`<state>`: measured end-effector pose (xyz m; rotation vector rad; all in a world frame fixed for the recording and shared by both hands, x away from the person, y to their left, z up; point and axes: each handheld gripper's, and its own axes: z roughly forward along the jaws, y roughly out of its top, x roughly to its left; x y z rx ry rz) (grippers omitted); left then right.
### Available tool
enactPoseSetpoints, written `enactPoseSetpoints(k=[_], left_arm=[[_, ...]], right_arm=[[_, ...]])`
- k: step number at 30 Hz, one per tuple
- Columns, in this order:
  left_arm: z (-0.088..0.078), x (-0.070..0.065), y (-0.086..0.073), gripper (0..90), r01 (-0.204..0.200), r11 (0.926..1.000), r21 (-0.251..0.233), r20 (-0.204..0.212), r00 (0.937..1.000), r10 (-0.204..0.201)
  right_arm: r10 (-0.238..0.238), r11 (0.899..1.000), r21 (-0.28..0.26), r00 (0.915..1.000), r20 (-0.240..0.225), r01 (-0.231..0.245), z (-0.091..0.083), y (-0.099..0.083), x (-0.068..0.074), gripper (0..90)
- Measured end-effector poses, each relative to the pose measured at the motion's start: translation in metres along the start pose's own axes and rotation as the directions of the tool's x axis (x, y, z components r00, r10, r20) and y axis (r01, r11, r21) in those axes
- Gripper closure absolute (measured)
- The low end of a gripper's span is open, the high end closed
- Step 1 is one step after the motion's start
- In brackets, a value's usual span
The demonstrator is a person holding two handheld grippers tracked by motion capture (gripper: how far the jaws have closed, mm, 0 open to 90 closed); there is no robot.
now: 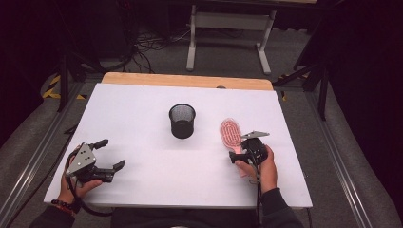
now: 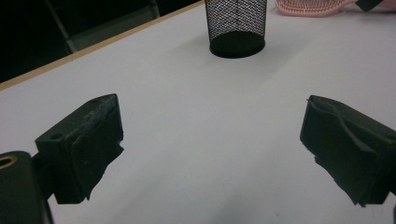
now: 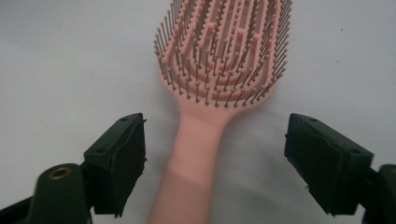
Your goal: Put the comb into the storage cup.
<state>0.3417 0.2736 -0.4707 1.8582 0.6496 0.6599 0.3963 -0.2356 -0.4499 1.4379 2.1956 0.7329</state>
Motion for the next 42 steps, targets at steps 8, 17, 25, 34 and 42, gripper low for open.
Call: enactPoseSetpoints(k=[8,17,25,34,42], left_arm=[[0.000,0.003,-0.001,6.9,0.012,0.9999,0.000,0.008,0.9999,-0.012],[0.001,0.003,-0.002,6.9,0.027,0.9996,-0.001,0.014,0.9995,-0.027],[0.001,0.004,-0.002,7.0,0.032,0.9995,0.003,0.015,0.9994,-0.032],[0.001,0.003,-0.001,7.2,0.027,0.9996,0.000,0.013,0.9995,-0.027],[0.000,0.003,-0.001,7.4,0.026,0.9997,-0.002,0.012,0.9996,-0.026]], right_arm=[[0.024,1.000,0.012,0.9996,0.014,-0.024,0.008,0.005,0.003,39.1],[-0.016,1.000,0.007,0.9998,-0.013,0.016,0.007,0.007,0.001,69.1],[-0.029,1.000,-0.004,0.9979,-0.058,0.029,0.007,0.006,-0.005,69.4],[-0.028,0.997,-0.073,0.9968,-0.076,0.022,0.001,0.003,-0.010,69.5],[-0.041,0.982,-0.189,0.9984,-0.040,0.033,-0.011,0.001,-0.015,69.5]])
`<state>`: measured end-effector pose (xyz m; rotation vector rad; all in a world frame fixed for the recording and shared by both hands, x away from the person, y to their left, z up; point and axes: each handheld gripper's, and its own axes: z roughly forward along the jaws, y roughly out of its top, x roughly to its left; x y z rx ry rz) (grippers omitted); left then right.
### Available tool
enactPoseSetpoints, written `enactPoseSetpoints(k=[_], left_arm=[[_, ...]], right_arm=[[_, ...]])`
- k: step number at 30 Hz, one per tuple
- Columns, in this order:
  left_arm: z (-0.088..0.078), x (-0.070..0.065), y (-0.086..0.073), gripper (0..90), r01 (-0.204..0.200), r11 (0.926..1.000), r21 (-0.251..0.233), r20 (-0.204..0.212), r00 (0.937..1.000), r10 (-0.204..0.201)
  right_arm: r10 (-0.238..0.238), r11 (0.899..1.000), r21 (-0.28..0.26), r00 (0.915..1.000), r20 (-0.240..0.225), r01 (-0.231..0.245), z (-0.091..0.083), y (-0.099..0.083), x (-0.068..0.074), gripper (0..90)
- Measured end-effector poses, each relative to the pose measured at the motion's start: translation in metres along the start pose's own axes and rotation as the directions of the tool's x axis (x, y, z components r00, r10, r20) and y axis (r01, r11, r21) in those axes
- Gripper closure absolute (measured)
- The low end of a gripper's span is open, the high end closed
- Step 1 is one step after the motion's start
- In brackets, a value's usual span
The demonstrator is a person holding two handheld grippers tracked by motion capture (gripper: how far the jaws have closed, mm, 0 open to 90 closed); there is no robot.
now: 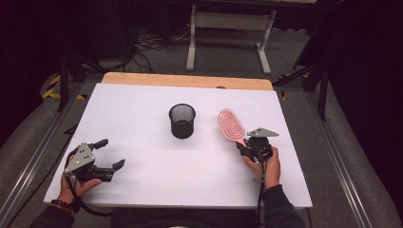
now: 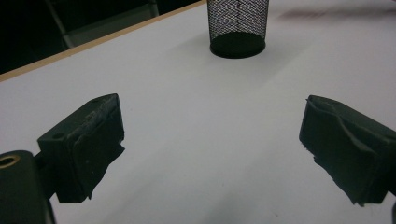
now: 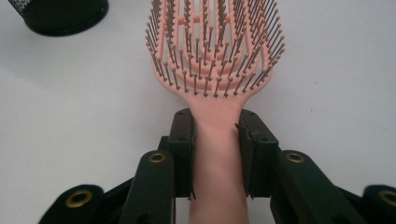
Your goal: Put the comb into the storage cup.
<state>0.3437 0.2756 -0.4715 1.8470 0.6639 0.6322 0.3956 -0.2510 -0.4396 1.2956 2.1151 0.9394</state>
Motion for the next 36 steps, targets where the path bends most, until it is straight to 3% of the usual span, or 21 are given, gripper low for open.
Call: enactPoseSetpoints(k=[6,21,36], left_arm=[[0.000,-0.001,0.000,7.4,-0.007,1.0000,0.006,0.002,1.0000,0.007],[0.002,-0.003,0.000,7.6,-0.022,0.9994,0.027,0.001,0.9998,0.022],[0.004,-0.005,0.000,7.9,-0.042,0.9983,0.039,0.003,0.9991,0.042]], right_arm=[[-0.006,0.998,-0.068,0.9999,0.013,0.006,-0.008,0.000,-0.002,69.5],[-0.029,0.987,-0.158,0.9994,0.017,0.031,-0.016,0.000,0.001,69.5],[-0.040,0.979,-0.201,0.9988,0.029,0.045,-0.021,0.002,0.005,69.5]])
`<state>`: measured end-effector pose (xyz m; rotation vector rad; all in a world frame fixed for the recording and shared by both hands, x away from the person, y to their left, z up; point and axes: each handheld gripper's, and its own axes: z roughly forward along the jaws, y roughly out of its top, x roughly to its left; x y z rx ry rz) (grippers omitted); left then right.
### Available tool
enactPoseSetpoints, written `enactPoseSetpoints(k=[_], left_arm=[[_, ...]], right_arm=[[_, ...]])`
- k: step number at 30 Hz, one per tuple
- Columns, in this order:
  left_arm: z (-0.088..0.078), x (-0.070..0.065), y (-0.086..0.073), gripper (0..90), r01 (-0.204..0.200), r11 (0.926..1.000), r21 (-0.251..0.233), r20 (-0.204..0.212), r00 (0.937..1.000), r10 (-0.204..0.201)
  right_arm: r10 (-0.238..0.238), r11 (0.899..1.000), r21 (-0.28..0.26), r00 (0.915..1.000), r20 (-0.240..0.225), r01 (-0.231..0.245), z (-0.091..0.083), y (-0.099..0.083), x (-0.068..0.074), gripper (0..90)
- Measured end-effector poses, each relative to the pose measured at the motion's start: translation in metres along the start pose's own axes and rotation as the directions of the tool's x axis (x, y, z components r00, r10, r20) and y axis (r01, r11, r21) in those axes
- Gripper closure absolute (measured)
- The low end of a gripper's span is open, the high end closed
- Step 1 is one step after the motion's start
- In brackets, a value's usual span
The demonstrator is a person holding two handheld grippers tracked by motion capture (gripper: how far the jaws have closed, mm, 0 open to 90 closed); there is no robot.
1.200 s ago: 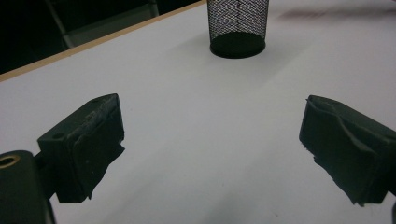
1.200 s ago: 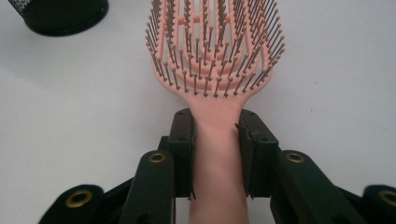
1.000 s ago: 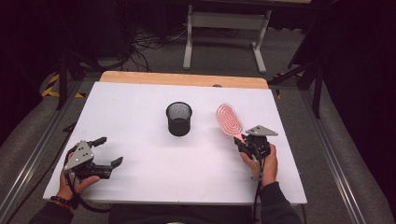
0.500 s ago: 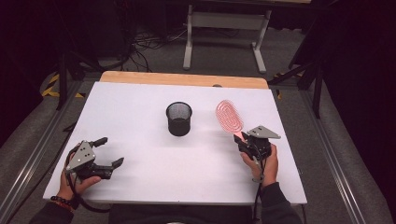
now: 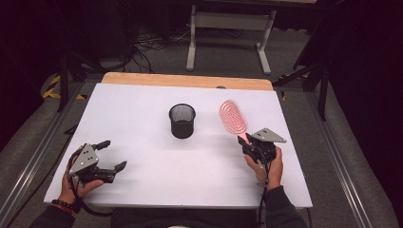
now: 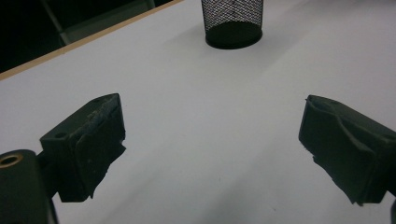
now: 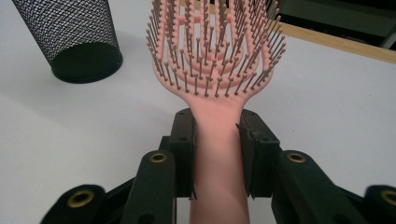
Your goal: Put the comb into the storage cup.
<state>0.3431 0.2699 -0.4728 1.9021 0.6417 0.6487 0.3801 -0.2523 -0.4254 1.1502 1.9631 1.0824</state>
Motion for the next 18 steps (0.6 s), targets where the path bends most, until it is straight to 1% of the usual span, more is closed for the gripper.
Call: enactPoseSetpoints(k=[9,18], left_arm=[[0.0007,-0.0009,-0.0002,7.9,-0.002,1.0000,0.005,0.004,1.0000,0.002],[0.0015,-0.0003,-0.0008,7.7,-0.001,1.0000,0.003,0.015,0.9999,0.001]], right_arm=[[-0.001,0.999,-0.037,1.0000,0.008,0.001,-0.0039,0.0020,0.0012,69.5],[0.000,0.997,-0.072,1.0000,-0.010,-0.001,-0.0054,0.0026,0.0025,69.5]])
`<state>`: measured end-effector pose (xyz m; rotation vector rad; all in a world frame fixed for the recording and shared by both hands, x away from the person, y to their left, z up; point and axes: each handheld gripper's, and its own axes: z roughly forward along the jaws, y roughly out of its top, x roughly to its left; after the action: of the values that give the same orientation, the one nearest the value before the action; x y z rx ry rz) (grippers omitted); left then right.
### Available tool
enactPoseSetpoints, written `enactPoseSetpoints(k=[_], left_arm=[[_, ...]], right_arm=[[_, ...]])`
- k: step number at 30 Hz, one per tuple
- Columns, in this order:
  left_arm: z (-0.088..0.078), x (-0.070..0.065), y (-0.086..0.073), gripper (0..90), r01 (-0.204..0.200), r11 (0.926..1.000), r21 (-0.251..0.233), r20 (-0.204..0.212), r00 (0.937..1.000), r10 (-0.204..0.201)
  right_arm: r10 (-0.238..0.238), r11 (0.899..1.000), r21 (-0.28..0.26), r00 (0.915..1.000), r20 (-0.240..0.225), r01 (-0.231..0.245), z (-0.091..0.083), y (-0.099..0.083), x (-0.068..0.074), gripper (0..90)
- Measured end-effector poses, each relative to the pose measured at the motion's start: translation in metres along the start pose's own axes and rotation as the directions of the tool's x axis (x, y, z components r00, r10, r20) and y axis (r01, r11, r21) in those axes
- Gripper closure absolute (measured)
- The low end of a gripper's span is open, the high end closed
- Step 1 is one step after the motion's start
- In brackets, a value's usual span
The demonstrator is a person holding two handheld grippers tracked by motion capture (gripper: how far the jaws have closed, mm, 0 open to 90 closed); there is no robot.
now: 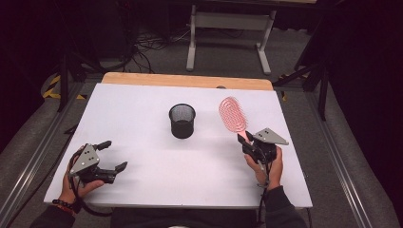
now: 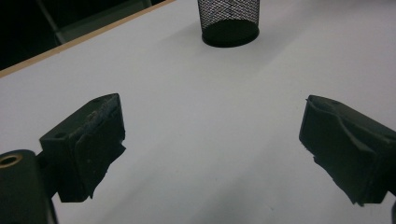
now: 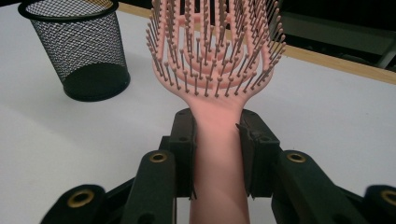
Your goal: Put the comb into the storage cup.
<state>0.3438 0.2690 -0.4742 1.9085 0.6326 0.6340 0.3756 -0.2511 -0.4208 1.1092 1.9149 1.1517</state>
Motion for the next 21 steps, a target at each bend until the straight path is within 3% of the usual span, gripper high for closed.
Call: enactPoseSetpoints(k=[4,9,21], left_arm=[[0.000,0.000,0.000,7.7,0.001,1.0000,0.001,0.003,1.0000,-0.001],[0.001,-0.001,0.000,7.7,-0.001,1.0000,0.004,0.007,1.0000,0.001],[0.004,-0.001,-0.001,7.7,0.007,0.9999,0.013,0.015,0.9999,-0.007]], right_arm=[[0.018,0.999,-0.030,0.9993,-0.033,-0.019,-0.001,0.000,0.000,69.5],[0.001,0.997,-0.071,0.9981,-0.062,-0.005,-0.003,0.002,0.005,69.5],[-0.015,0.986,-0.167,0.9830,-0.183,-0.016,0.001,0.007,0.021,69.5]])
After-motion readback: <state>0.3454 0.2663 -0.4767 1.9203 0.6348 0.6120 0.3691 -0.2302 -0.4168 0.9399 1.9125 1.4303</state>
